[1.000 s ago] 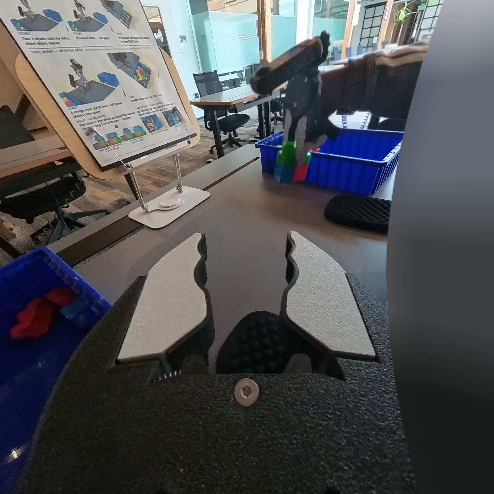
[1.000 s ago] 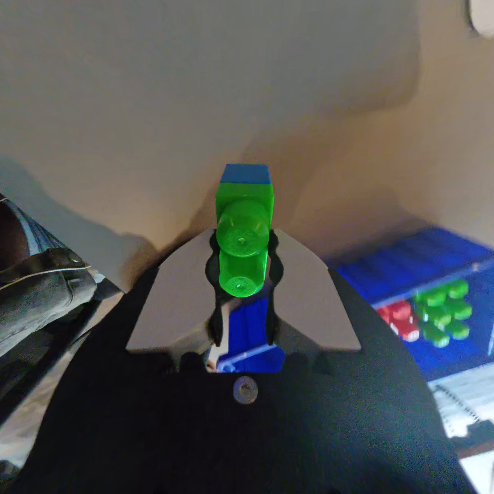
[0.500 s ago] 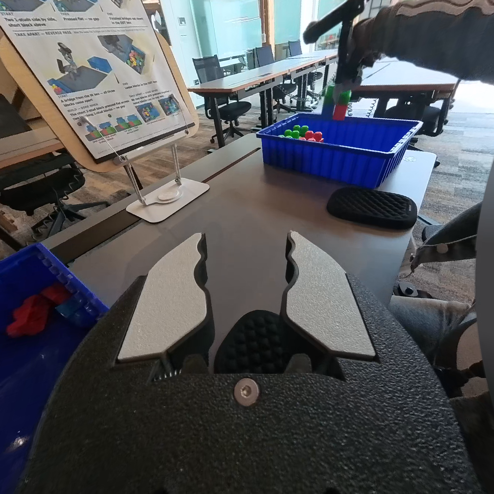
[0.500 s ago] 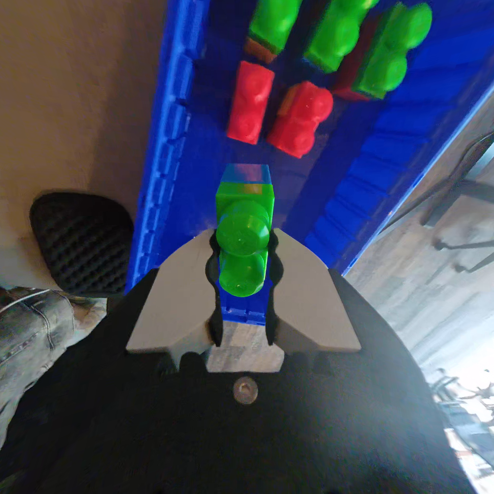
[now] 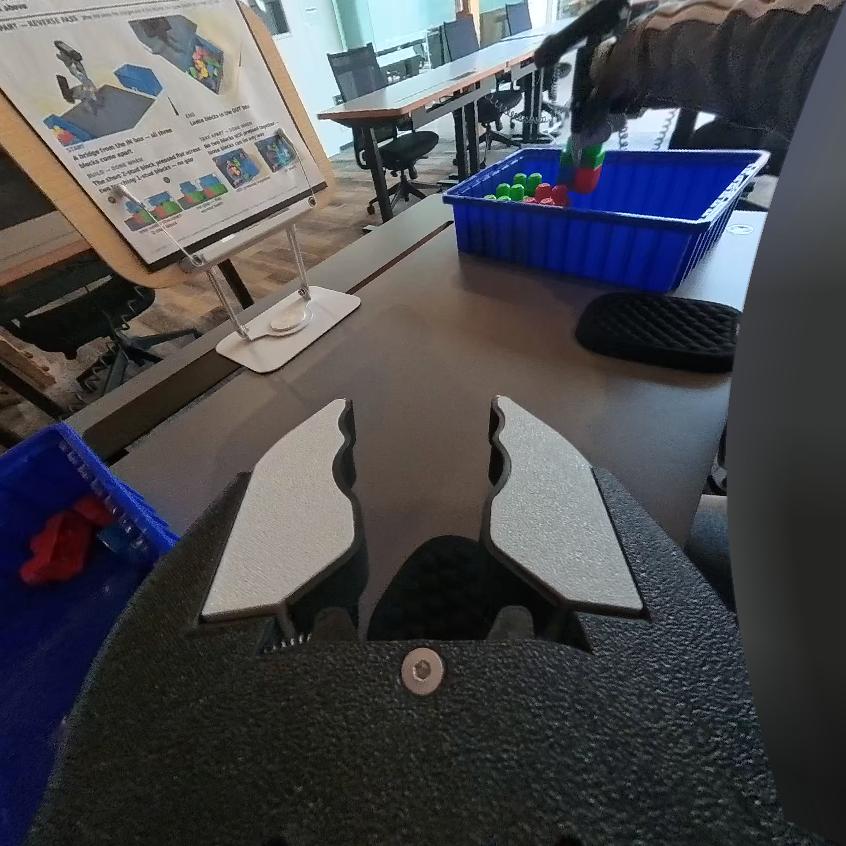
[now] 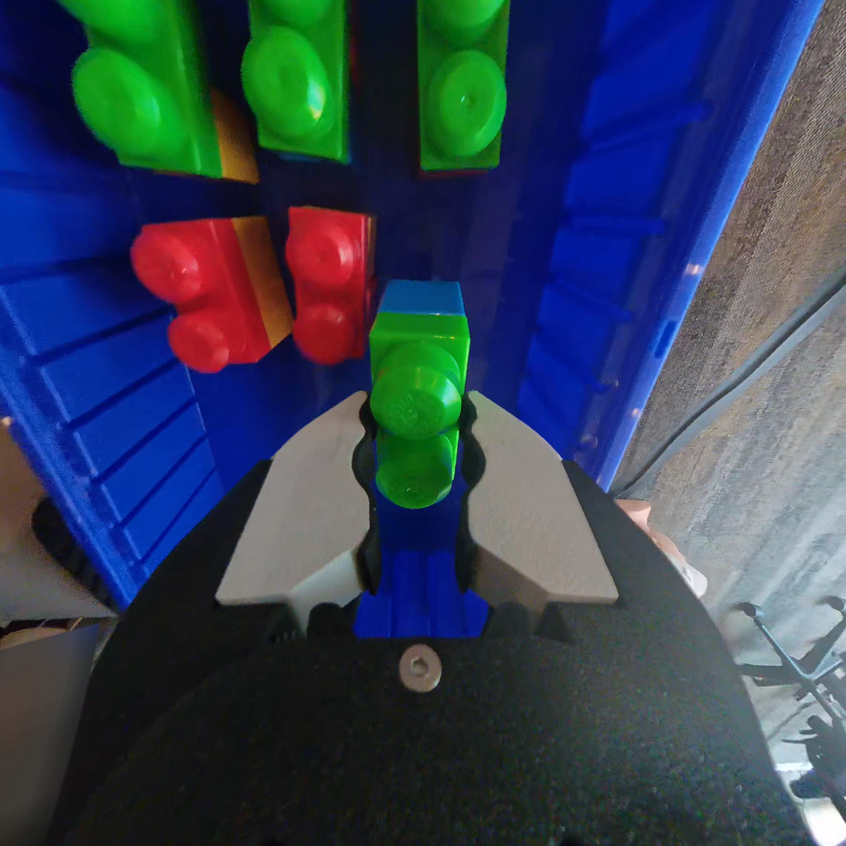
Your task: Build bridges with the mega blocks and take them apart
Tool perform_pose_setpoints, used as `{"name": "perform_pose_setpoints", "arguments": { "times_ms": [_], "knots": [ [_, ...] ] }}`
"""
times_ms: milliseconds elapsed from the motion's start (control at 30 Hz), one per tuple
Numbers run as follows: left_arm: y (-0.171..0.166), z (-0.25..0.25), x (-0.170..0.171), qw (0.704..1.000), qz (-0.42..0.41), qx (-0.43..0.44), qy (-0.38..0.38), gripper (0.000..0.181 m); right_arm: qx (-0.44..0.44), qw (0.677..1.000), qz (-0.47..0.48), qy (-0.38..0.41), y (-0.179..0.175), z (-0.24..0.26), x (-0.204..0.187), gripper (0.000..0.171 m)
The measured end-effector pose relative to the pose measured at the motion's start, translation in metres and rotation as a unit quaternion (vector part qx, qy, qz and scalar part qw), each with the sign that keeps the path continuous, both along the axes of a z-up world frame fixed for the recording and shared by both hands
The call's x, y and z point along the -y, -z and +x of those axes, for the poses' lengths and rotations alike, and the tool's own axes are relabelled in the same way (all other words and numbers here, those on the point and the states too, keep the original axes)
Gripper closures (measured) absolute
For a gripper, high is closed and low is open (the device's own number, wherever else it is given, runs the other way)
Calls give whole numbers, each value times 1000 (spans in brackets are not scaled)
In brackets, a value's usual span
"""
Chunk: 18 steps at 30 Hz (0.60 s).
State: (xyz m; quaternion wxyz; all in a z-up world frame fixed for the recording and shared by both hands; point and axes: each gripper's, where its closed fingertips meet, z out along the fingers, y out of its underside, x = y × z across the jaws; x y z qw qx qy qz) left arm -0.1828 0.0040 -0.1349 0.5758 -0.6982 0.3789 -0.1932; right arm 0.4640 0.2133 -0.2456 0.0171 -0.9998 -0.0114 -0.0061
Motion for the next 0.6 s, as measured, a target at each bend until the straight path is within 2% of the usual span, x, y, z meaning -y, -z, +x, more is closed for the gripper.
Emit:
{"name": "perform_pose_setpoints", "arguments": {
  "times_ms": [300,600],
  "knots": [
    [4,7,-7,1000,1,-7,-5,126,-10,1000,3,19,41,10,-23,136],
    [9,6,-10,1000,-5,-11,-8,126,3,1000,5,20,58,13,-34,135]
  ]
}}
